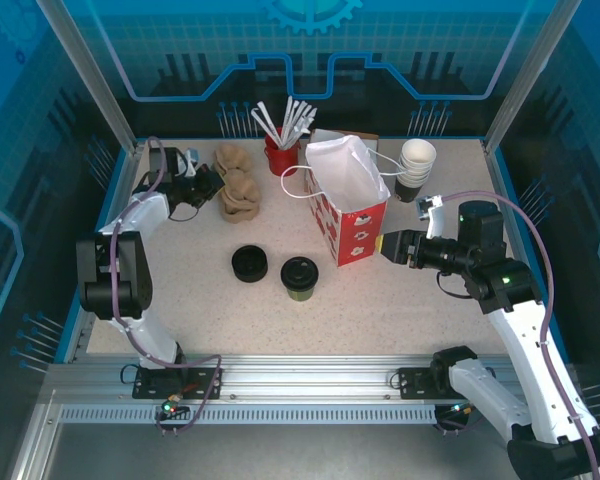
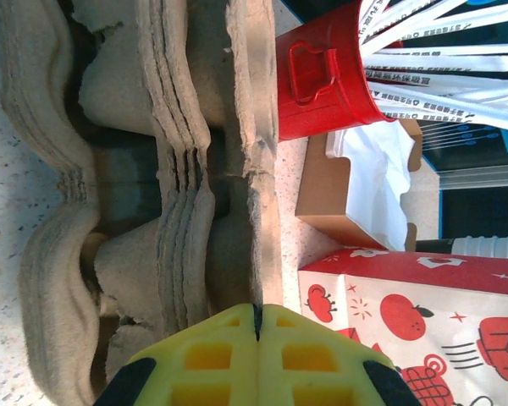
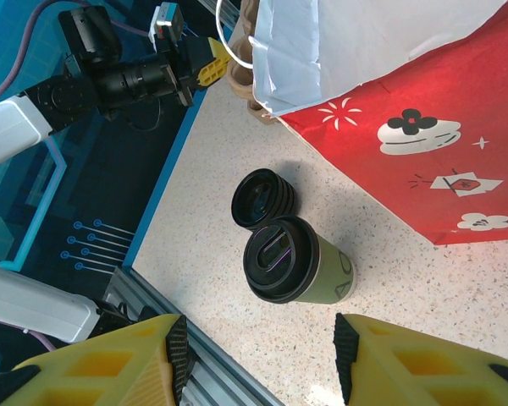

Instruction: Pack the takeout coffee

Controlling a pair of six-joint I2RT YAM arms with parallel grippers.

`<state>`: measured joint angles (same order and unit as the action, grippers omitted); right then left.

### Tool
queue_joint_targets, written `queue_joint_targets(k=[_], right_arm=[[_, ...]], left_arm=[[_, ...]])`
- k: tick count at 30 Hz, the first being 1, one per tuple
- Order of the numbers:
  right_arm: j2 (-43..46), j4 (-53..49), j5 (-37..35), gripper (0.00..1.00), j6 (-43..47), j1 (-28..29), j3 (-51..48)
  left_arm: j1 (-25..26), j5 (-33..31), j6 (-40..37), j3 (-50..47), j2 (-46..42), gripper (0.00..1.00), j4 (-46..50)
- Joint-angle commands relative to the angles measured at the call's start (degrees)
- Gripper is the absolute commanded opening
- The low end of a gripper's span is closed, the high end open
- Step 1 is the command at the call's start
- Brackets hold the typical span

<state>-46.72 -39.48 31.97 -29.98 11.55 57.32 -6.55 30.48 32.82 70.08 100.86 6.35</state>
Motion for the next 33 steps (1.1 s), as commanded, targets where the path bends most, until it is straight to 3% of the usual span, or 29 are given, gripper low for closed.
queue_joint_targets(k=[1, 7, 21, 33], right_arm=[[0.63, -1.05, 0.82, 0.52, -0.66, -0.92, 1.45], [1.10, -1.65, 0.56, 0.52, -0.71, -0.94, 1.73], [1.13, -1.30, 0.34, 0.52, -1.05, -0.99, 1.54], [0.93, -1.13, 0.26, 0.52, -1.57, -0.95, 1.82]], left_arm=[[-1.35, 2.87, 1.63, -1.65, -1.64, 0.00, -3.52], [-2.22, 2.49, 1.25, -2.07, 1.26, 0.00, -1.33], [-2.09, 3.83, 0.71, -2.31, 2.93, 0.20, -0.12], [-2.16, 5.67, 2.51, -2.58, 2.25, 0.02, -2.85]])
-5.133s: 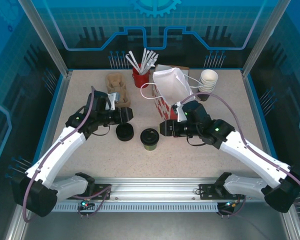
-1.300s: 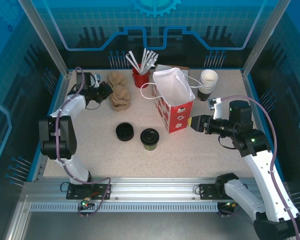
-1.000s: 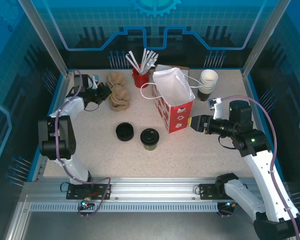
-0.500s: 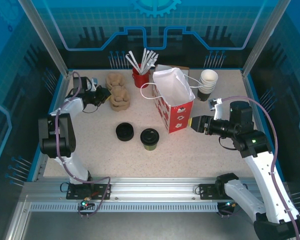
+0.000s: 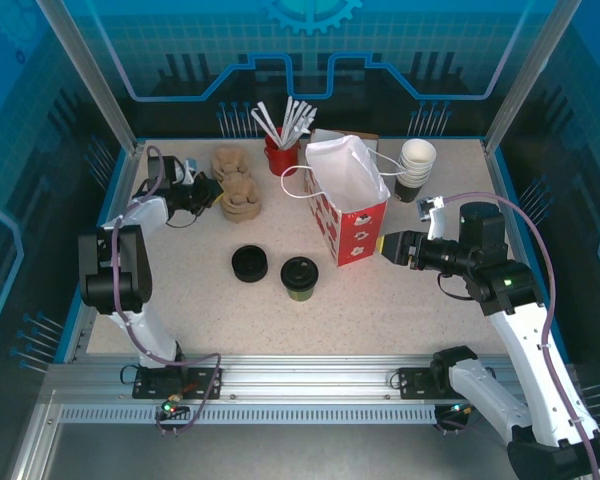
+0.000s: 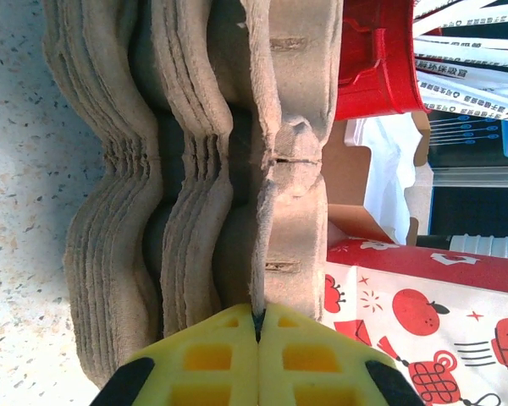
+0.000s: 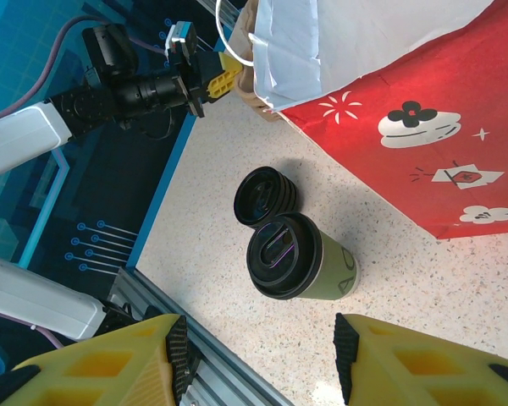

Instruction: Pack the takeout coffee

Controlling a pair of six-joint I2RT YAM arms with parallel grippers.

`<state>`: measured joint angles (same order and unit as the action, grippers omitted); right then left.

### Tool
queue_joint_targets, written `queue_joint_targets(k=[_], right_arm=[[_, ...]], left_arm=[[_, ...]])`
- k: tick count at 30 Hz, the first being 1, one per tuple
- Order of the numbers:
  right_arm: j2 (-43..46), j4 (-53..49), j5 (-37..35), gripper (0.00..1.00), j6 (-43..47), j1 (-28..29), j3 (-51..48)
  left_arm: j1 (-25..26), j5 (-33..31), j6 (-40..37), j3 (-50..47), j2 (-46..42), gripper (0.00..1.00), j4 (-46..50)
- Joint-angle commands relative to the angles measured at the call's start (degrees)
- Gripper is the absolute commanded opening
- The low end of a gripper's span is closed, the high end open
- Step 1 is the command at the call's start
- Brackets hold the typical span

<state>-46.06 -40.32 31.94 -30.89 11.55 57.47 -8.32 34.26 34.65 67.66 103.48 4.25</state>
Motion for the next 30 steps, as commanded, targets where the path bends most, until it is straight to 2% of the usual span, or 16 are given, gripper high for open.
queue_joint_targets(k=[1, 11, 20, 30], right_arm=[[0.26, -0.29, 0.26, 0.52, -0.75, -0.93, 1.73], [-0.24, -0.44, 0.48, 0.52, -0.84, -0.94, 2.71], [-0.26, -0.88, 0.66, 0.52, -0.84, -0.95, 3.26], [0.71, 0.16, 1.94, 0.52, -1.31, -0.98, 5.48]], left_arm=[[-0.38, 2.32, 0.98, -0.24, -0.63, 0.02, -1.25], [-0.36, 7.62, 8.24, -0.05, -0.74, 0.00, -7.85], [-0.51, 8.26, 11.09, 1.19, -2.43, 0.00, -8.03], [-0.52, 7.68, 8.61, 5.28, -13.67, 0.00, -1.16]])
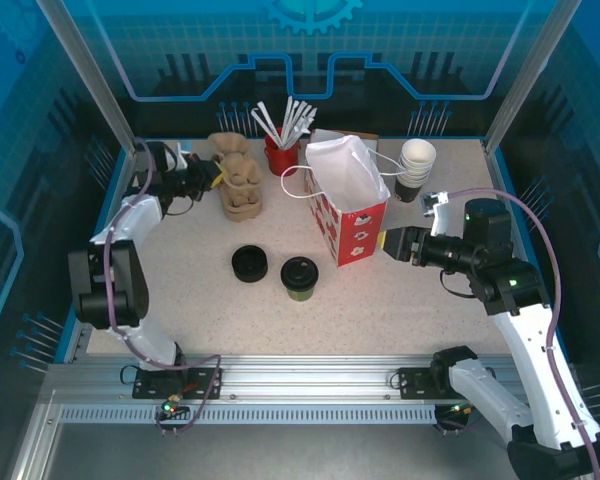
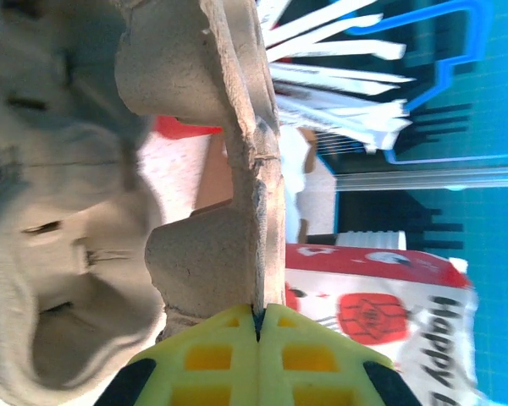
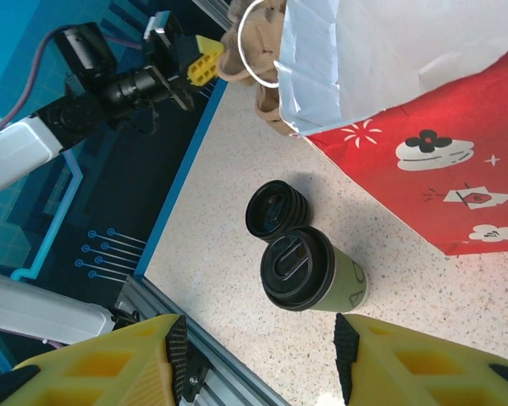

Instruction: Pack the takeout coffee

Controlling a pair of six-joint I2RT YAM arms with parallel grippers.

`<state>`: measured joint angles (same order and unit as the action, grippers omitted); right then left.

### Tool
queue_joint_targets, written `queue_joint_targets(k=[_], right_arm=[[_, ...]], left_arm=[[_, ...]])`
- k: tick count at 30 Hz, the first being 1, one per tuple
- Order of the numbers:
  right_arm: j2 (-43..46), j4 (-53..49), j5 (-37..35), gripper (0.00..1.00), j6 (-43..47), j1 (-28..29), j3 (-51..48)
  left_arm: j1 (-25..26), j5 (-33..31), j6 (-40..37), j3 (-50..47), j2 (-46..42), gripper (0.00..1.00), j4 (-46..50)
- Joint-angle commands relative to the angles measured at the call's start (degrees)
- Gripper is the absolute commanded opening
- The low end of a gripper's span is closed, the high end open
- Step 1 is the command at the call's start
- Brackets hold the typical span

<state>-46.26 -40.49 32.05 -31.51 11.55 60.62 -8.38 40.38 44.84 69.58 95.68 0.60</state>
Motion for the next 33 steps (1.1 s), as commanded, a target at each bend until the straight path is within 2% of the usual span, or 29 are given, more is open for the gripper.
queue_joint_targets(k=[1, 8, 16, 24, 33], right_arm=[[0.91, 0.75, 2.40, 0.52, -0.86, -0.98, 2.69], [0.15, 6.68, 5.91, 0.52, -2.43, -0.96, 4.88], [-6.36, 18.97, 13.52, 0.51, -7.98, -0.33, 9.84], [-12.32, 22.57, 17.37, 0.50, -5.09, 3.92, 15.83], [-13.50, 23.20, 16.35, 0.56, -1.59, 7.60, 16.89]], left_arm=[[-0.49, 1.37, -2.05, 3.94, -7.69, 0.00, 3.72], [0.99, 1.17, -5.93, 7.13, -20.85, 0.00, 10.15], [11.77, 5.02, -8.25, 6.46, -30.49, 0.00, 8.11], [24.36, 6.38, -4.36, 1.78, -31.94, 0.00, -3.68], [30.16, 7.05, 0.86, -0.60, -29.53, 0.00, -13.49]])
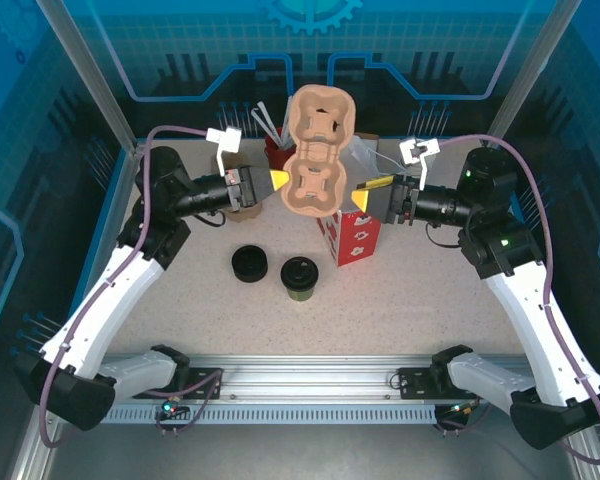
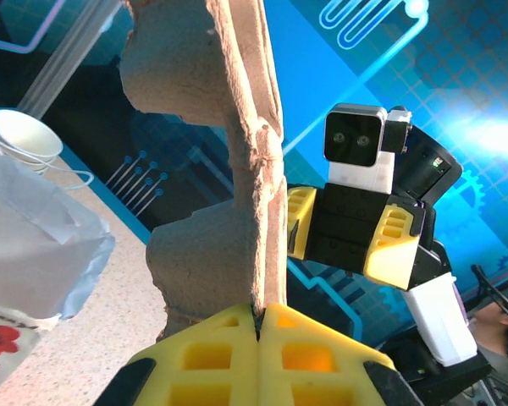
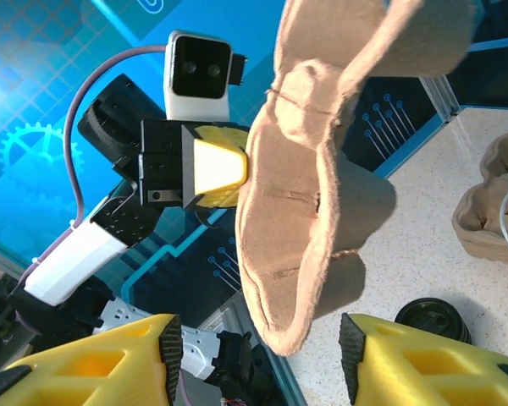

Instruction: Pack the takeout coffee

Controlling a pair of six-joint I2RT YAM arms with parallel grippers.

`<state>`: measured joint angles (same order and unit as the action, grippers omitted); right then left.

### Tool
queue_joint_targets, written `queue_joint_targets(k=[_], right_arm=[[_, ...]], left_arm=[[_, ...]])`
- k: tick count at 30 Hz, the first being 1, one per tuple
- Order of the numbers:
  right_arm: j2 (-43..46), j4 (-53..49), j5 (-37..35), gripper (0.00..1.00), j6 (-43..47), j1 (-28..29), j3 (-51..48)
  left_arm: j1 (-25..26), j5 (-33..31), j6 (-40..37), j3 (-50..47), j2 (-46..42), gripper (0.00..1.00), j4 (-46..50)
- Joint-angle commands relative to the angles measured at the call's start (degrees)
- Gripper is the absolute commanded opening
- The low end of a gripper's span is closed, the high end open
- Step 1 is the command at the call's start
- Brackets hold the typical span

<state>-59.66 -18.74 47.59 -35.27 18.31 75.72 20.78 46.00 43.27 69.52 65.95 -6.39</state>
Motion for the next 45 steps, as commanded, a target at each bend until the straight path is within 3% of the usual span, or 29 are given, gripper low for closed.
queue_joint_targets(k=[1, 13, 22, 26, 28, 31, 34, 39, 45], right_arm=[[-0.11, 1.19, 0.79, 0.56, 2.42, 0.91, 1.72], [-0.26, 0.62, 0.74, 0.51, 3.67, 1.94, 1.61], [-1.04, 1.17, 1.85, 0.21, 3.71, 2.61, 2.21], [-0.99, 0.24, 0.52, 0.00, 3.67, 2.61, 2.56], [-0.99, -0.85, -0.21, 0.00, 3.79, 2.61, 3.06], [-0.99, -5.95, -2.41, 0.00, 5.11, 2.55, 4.83], [-0.77, -12.90, -4.50, 0.00, 6.48, 1.46, 7.05], [-0.52, -27.07, -6.96, 0.00, 8.26, -2.48, 10.82], [-2.32, -42.84, -6.92, 0.00, 11.48, -4.22, 15.30]], left_arm=[[1.20, 1.30, 2.44, -0.39, 0.27, 0.00, -6.52], [3.35, 0.86, 2.93, 0.52, 1.48, 0.00, -7.27], [4.08, 0.89, 2.79, 0.94, 2.23, 0.00, -7.07], [4.23, 0.89, 2.44, 1.24, 2.43, 0.00, -6.73], [4.18, 0.99, 1.82, 1.53, 2.61, 0.00, -5.86], [4.19, 0.78, -2.71, 3.42, 2.45, 0.34, 0.29], [4.18, -1.26, -10.96, 6.75, 1.96, 0.52, 10.25], [4.19, -8.44, -24.96, 12.36, 0.71, 0.65, 24.06], [4.39, -10.93, -35.48, 16.40, 1.00, 0.67, 29.53]])
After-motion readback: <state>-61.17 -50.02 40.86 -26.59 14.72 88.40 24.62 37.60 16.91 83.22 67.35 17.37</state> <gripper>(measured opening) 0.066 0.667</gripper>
